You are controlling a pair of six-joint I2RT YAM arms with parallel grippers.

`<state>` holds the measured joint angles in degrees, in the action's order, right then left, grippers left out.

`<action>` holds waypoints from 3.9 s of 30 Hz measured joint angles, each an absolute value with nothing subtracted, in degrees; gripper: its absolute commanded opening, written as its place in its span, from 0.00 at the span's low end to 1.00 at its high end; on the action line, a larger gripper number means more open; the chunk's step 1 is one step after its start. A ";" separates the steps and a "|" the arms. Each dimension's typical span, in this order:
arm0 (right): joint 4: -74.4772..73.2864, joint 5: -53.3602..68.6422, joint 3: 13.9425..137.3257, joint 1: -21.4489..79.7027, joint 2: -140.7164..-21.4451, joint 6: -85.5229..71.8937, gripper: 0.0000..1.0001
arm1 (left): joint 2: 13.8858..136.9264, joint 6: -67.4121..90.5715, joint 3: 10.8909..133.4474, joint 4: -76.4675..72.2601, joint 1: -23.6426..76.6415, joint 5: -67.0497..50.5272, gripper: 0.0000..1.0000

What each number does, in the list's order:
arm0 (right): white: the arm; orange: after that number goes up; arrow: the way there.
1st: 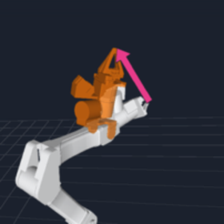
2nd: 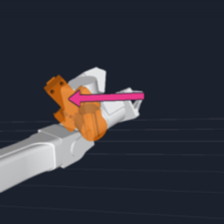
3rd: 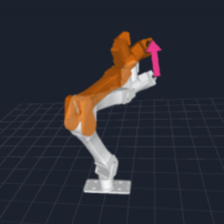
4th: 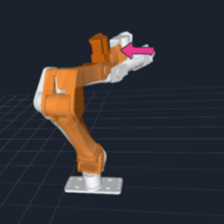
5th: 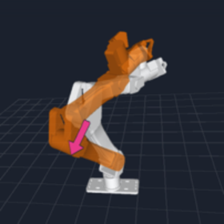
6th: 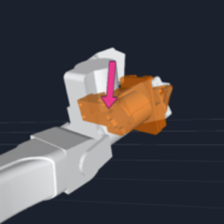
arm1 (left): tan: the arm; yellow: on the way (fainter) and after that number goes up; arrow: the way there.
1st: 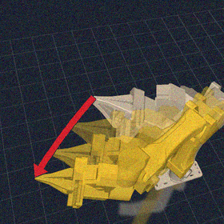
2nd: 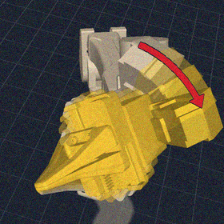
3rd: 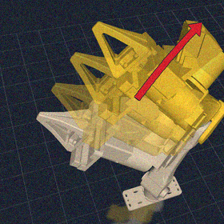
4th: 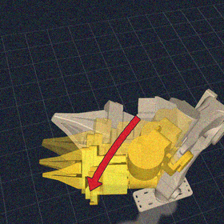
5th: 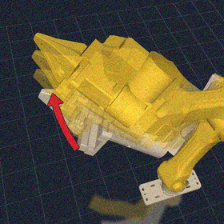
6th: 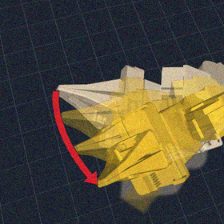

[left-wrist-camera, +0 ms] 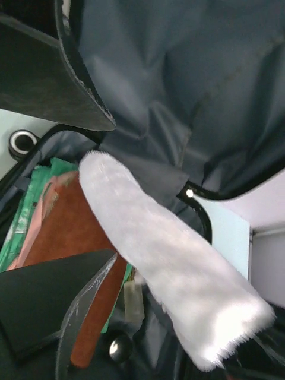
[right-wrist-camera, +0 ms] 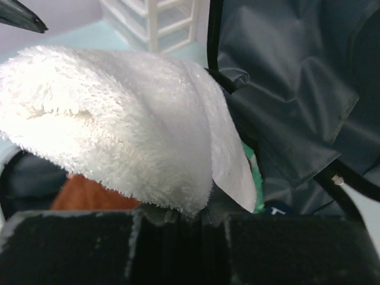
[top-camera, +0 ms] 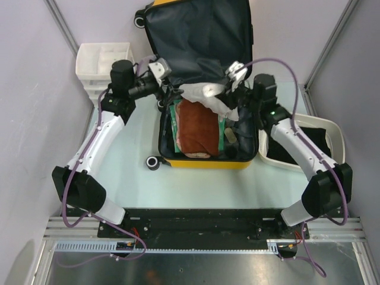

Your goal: Open, take out, and arrange the luggage

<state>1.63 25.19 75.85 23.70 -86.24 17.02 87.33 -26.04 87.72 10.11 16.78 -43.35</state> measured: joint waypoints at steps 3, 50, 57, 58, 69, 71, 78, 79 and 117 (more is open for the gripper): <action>-4.80 29.74 80.99 20.56 -85.25 7.97 0.00 | 86.94 -22.37 88.86 8.32 15.20 -41.69 0.87; -11.35 37.95 55.18 -39.72 -91.22 5.39 0.00 | 91.18 -16.49 82.02 6.37 18.85 -42.57 0.88; -6.70 32.12 55.20 -37.30 -91.20 8.95 0.68 | 90.96 -16.36 79.48 6.42 18.85 -41.65 0.88; -6.68 30.70 55.27 -36.95 -91.18 9.56 0.85 | 90.80 -16.10 79.05 6.46 18.85 -41.32 0.88; -10.87 24.69 56.27 -30.24 -73.63 13.74 0.98 | 87.05 -7.88 71.96 8.14 18.83 -35.03 0.82; -10.87 26.37 56.77 -25.41 -69.95 14.92 1.00 | 86.41 -7.97 70.08 8.75 18.79 -35.57 0.77; -11.97 33.50 57.69 -0.34 -63.09 22.33 0.97 | 82.48 -15.16 62.76 13.52 18.72 -37.95 0.56; -12.64 33.61 57.69 3.75 -63.46 23.86 0.93 | 82.17 -15.77 62.43 14.31 18.70 -38.00 0.54; -7.84 30.44 57.69 31.88 -80.18 31.94 0.71 | 87.55 18.65 50.81 7.27 19.51 -41.69 0.51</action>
<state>-7.84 30.44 57.69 31.88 -80.18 31.94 87.55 18.65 50.81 7.27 19.51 -41.69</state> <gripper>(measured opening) 0.699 0.488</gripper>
